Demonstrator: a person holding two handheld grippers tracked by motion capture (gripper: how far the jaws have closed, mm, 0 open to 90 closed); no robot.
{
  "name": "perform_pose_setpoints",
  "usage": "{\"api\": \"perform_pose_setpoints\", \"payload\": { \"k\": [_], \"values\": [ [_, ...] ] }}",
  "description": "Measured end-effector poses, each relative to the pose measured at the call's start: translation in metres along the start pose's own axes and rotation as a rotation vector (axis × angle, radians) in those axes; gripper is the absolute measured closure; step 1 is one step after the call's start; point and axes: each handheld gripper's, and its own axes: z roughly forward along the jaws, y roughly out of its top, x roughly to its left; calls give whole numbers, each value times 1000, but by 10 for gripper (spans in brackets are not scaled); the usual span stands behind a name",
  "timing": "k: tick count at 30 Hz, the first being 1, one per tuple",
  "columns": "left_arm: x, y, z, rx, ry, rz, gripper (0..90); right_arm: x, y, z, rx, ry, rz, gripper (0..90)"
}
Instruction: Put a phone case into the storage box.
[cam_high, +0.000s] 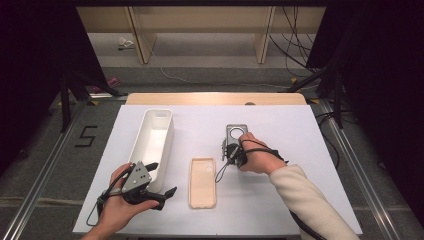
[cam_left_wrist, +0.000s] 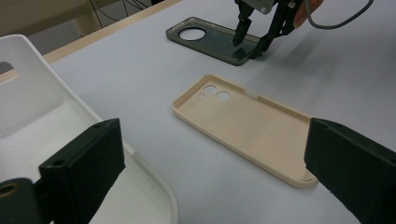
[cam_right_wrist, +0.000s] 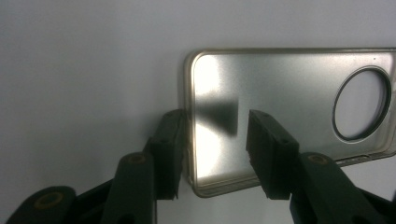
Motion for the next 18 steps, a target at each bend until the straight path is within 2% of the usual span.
{"api": "perform_pose_setpoints", "payload": {
  "k": [6, 18],
  "values": [
    [0, 0, 0, 0, -3, 0, 46, 2, 2, 0, 16, 31, -4, 724],
    [0, 0, 0, -1, -3, 0, 48, 4, 4, 0, 25, 43, -19, 820]
  ]
}}
